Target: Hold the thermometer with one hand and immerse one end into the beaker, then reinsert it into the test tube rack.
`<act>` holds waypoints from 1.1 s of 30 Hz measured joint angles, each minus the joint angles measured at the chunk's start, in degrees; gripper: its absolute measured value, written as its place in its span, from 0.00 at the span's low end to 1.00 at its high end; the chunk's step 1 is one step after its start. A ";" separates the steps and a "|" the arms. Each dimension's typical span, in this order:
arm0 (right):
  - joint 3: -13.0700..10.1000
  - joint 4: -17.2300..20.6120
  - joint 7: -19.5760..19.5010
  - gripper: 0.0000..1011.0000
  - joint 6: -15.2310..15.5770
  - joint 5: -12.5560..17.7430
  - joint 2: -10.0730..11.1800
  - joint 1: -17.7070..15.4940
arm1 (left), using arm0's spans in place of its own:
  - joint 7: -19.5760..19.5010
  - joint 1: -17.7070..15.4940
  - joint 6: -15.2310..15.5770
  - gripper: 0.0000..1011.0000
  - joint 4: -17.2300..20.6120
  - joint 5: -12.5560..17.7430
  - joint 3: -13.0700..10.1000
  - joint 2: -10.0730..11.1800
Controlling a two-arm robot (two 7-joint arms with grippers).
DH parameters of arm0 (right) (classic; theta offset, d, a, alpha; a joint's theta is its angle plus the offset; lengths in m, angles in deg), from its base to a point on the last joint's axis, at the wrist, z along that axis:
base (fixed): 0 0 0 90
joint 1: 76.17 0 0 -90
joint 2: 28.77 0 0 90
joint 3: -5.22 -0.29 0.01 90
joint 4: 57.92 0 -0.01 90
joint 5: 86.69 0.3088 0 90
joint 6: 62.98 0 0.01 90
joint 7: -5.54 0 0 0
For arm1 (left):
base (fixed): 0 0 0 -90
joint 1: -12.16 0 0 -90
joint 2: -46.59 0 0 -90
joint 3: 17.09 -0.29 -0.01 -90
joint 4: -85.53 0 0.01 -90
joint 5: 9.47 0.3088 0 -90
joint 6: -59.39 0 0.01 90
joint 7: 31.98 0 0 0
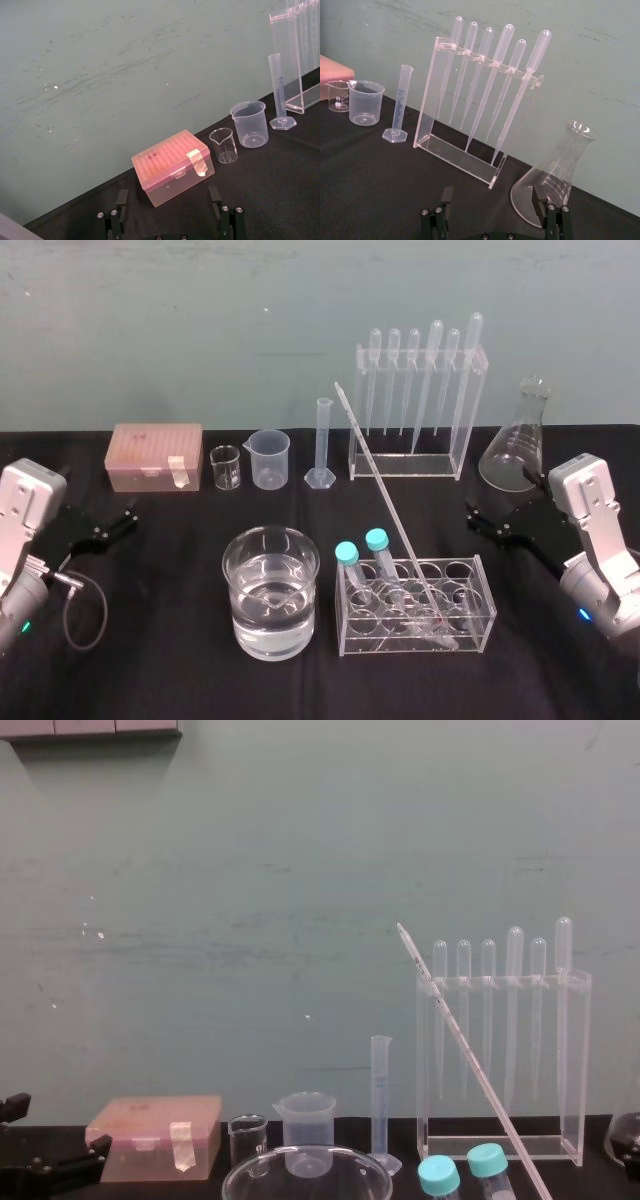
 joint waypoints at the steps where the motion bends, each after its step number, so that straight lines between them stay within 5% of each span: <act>1: 0.00 0.00 0.00 0.99 0.00 0.00 0.00 0.00 | 0.00 0.00 0.00 1.00 0.00 0.00 0.00 0.00; 33: 0.00 0.00 0.00 0.99 0.00 0.00 0.00 0.00 | 0.00 0.00 0.00 1.00 0.00 0.00 0.00 0.00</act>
